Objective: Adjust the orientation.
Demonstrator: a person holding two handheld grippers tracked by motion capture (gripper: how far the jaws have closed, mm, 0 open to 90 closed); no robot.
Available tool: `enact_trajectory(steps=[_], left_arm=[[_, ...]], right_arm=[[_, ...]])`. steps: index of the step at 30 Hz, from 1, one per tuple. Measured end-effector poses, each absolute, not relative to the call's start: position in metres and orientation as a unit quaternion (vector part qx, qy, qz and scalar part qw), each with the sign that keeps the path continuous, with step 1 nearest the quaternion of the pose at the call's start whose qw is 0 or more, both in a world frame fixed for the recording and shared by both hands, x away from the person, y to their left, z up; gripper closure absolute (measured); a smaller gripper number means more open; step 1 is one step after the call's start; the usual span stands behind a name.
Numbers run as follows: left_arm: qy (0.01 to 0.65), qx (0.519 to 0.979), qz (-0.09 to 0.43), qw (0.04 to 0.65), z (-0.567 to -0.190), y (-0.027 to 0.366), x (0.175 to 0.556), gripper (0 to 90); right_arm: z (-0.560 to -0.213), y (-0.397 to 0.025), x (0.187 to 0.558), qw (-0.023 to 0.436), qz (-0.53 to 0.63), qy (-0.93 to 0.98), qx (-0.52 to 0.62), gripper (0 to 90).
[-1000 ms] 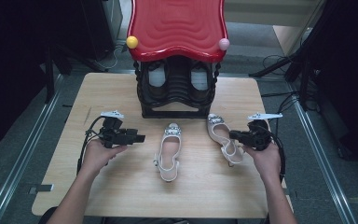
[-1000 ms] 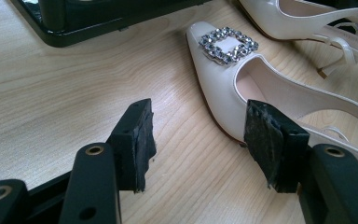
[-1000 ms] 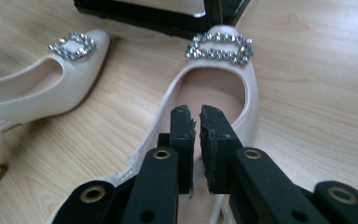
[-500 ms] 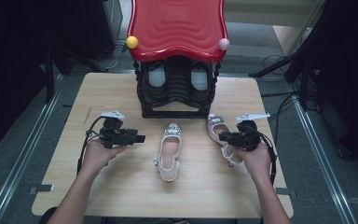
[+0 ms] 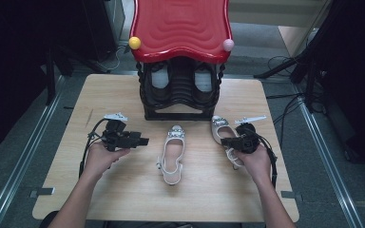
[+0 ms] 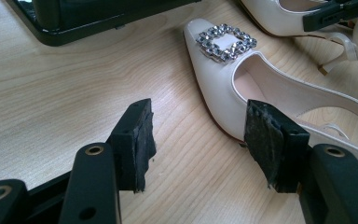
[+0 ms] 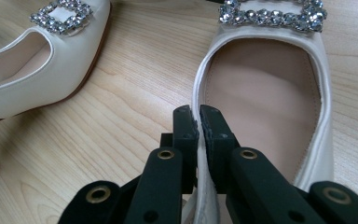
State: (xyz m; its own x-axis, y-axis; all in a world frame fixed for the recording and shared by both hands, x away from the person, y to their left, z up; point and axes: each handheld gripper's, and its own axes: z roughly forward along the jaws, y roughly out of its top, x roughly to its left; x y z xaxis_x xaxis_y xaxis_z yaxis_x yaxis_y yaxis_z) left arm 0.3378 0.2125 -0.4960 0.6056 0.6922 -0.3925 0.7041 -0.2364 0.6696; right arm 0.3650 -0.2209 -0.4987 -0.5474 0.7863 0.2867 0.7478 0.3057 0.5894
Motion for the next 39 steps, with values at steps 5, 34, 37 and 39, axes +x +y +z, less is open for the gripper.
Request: enact_trajectory(steps=[5, 34, 37, 39], left_arm=[[0.445, 0.786, -0.007, 0.430, -0.496, 0.213, 0.338, 42.8], [0.447, 0.782, 0.002, 0.434, -0.493, 0.220, 0.325, 42.6], [0.448, 0.782, 0.001, 0.432, -0.494, 0.222, 0.323, 42.6], [0.450, 0.781, 0.004, 0.432, -0.494, 0.223, 0.322, 42.5]], right_arm=[[-0.494, -0.222, 0.364, 0.041, 0.345, 0.809, 0.475, 88.6], [-0.472, -0.182, 0.351, 0.000, 0.368, 0.828, 0.423, 88.6], [-0.475, -0.172, 0.351, -0.004, 0.357, 0.839, 0.410, 88.6], [-0.478, -0.166, 0.351, -0.012, 0.349, 0.845, 0.404, 88.5]])
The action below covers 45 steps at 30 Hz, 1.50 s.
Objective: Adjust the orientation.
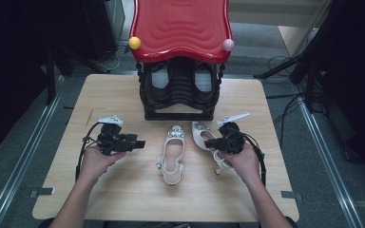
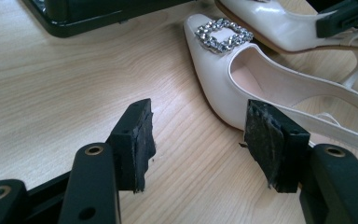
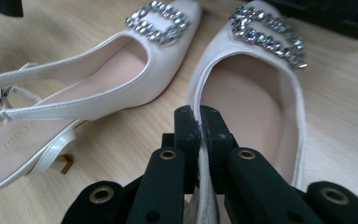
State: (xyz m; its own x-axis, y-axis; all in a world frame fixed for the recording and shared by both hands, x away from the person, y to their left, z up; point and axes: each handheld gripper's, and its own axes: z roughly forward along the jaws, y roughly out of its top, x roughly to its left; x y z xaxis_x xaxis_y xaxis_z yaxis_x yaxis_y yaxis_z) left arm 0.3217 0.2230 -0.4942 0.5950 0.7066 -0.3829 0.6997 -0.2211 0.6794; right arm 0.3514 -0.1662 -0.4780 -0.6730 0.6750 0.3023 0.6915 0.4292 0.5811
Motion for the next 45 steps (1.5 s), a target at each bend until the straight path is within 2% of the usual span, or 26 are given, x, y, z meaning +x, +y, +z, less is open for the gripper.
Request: enact_trajectory(steps=[17, 22, 26, 34, 39, 43, 45], left_arm=[[0.444, 0.784, 0.005, 0.434, -0.497, 0.216, 0.316, 42.8], [0.438, 0.790, 0.001, 0.429, -0.498, 0.209, 0.316, 43.0], [0.437, 0.792, -0.006, 0.427, -0.500, 0.206, 0.317, 44.1], [0.437, 0.795, -0.005, 0.422, -0.502, 0.196, 0.317, 56.5], [0.446, 0.790, -0.010, 0.420, -0.503, 0.192, 0.320, 73.6], [0.441, 0.796, -0.020, 0.415, -0.505, 0.188, 0.324, 87.2], [0.437, 0.799, -0.025, 0.413, -0.508, 0.185, 0.327, 90.0]], right_arm=[[-0.494, -0.129, 0.342, 0.022, -0.316, -0.873, -0.371, 87.1], [-0.489, -0.139, 0.346, 0.051, -0.365, -0.852, -0.373, 80.4], [-0.476, -0.153, 0.345, 0.028, -0.394, -0.841, -0.369, 80.3], [-0.472, -0.183, 0.351, -0.005, -0.404, -0.826, -0.392, 86.9], [-0.479, -0.193, 0.353, -0.008, -0.394, -0.824, -0.406, 90.0], [-0.485, -0.195, 0.353, -0.030, -0.376, -0.833, -0.405, 90.0], [-0.490, -0.197, 0.353, -0.029, -0.372, -0.833, -0.408, 90.0]])
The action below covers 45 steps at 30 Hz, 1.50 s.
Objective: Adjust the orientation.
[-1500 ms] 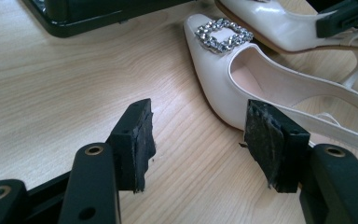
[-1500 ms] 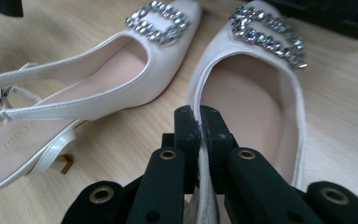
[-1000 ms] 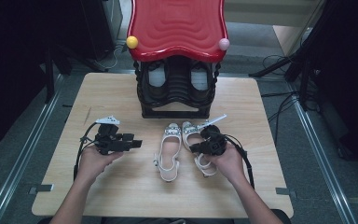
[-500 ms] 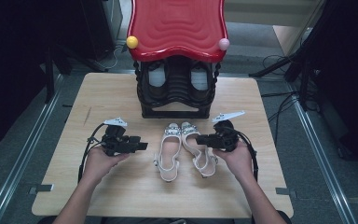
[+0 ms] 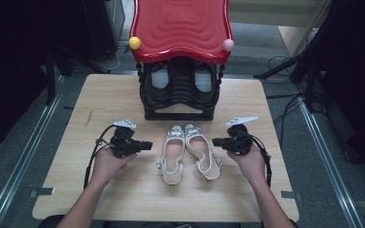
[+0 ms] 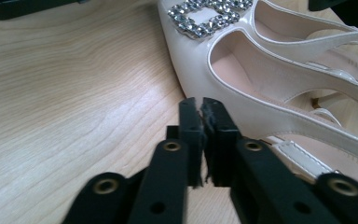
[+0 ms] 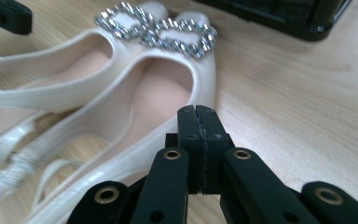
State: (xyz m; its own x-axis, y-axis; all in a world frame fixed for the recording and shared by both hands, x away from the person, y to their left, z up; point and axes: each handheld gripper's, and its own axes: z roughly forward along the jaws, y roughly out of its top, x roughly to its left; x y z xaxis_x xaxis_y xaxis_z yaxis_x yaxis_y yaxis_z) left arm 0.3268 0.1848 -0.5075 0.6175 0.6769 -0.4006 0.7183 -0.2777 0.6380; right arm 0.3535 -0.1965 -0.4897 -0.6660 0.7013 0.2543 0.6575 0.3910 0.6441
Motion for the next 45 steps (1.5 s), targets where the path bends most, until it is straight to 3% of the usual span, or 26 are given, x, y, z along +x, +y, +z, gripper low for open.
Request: enact_trajectory(steps=[15, 27, 33, 45], left_arm=[[0.418, 0.825, -0.044, 0.379, -0.527, 0.155, 0.338, 88.5], [0.423, 0.820, -0.047, 0.382, -0.530, 0.152, 0.336, 89.3], [0.426, 0.817, -0.048, 0.385, -0.530, 0.150, 0.335, 90.0], [0.424, 0.815, -0.072, 0.388, -0.532, 0.141, 0.331, 90.0]], right_arm=[[-0.511, -0.193, 0.352, 0.006, 0.355, 0.835, 0.420, 90.0], [-0.513, -0.192, 0.347, 0.014, 0.366, 0.829, 0.423, 90.0], [-0.517, -0.195, 0.347, -0.016, 0.381, 0.819, 0.429, 90.0], [-0.518, -0.192, 0.344, -0.024, 0.381, 0.825, 0.417, 90.0]])
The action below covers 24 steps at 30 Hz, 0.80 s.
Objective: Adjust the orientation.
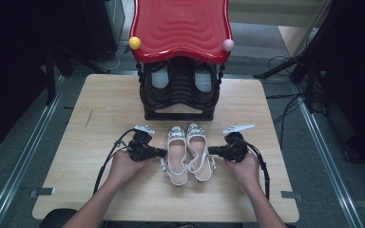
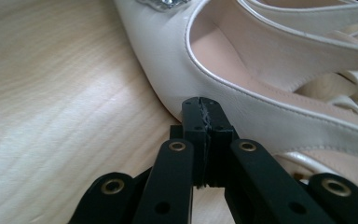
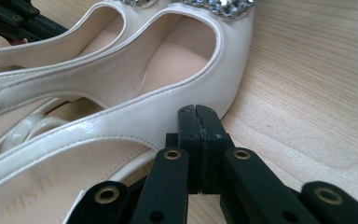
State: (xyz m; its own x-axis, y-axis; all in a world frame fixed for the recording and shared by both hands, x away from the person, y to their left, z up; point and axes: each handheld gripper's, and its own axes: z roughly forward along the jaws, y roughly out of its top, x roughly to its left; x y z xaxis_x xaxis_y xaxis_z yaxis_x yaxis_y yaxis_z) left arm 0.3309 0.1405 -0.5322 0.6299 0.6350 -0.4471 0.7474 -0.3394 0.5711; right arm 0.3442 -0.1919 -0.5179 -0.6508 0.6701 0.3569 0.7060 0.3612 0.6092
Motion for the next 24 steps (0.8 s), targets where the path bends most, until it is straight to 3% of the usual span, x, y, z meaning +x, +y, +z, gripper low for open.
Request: enact_trajectory(steps=[10, 17, 24], left_arm=[[0.428, 0.813, -0.068, 0.388, -0.532, 0.137, 0.327, 90.0], [0.437, 0.809, -0.071, 0.387, -0.532, 0.135, 0.324, 90.0], [0.430, 0.813, -0.081, 0.385, -0.532, 0.130, 0.317, 90.0]], right_arm=[[-0.520, -0.189, 0.335, -0.009, -0.389, -0.819, -0.422, 90.0], [-0.521, -0.191, 0.339, 0.015, -0.394, -0.809, -0.436, 90.0], [-0.521, -0.189, 0.346, -0.009, -0.375, -0.814, -0.444, 89.5]])
